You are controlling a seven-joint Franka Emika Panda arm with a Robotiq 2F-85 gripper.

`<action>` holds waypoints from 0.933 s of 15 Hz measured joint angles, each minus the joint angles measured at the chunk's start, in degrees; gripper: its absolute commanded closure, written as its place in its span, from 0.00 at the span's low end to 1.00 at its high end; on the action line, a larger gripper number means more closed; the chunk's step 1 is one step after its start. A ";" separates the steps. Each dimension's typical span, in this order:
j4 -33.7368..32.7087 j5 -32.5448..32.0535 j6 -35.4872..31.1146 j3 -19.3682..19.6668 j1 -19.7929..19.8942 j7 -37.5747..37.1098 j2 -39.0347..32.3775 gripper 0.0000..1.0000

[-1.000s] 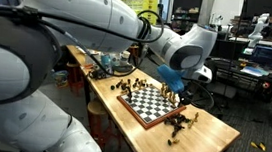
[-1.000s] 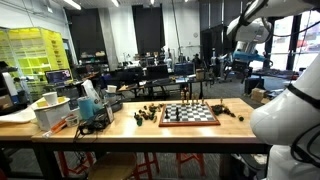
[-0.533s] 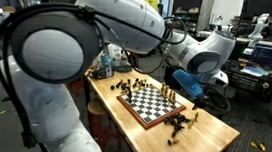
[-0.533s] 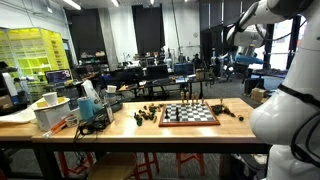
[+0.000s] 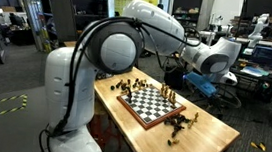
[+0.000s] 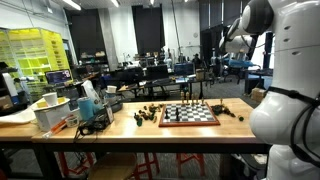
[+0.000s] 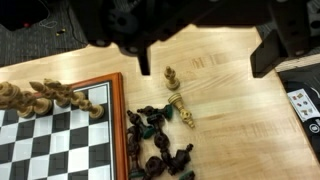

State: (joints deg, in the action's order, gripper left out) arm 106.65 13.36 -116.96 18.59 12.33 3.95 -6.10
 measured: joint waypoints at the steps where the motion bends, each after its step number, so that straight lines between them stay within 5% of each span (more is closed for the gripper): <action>1: -1.82 0.28 0.00 -0.32 0.24 0.00 -1.89 0.00; 6: -7.73 1.16 1.68 -2.12 2.14 -0.10 -9.42 0.00; 14: -7.76 1.15 1.40 -2.41 2.33 -0.10 -9.57 0.00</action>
State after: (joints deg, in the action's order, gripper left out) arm 98.89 14.50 -115.57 16.17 14.66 3.85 -15.66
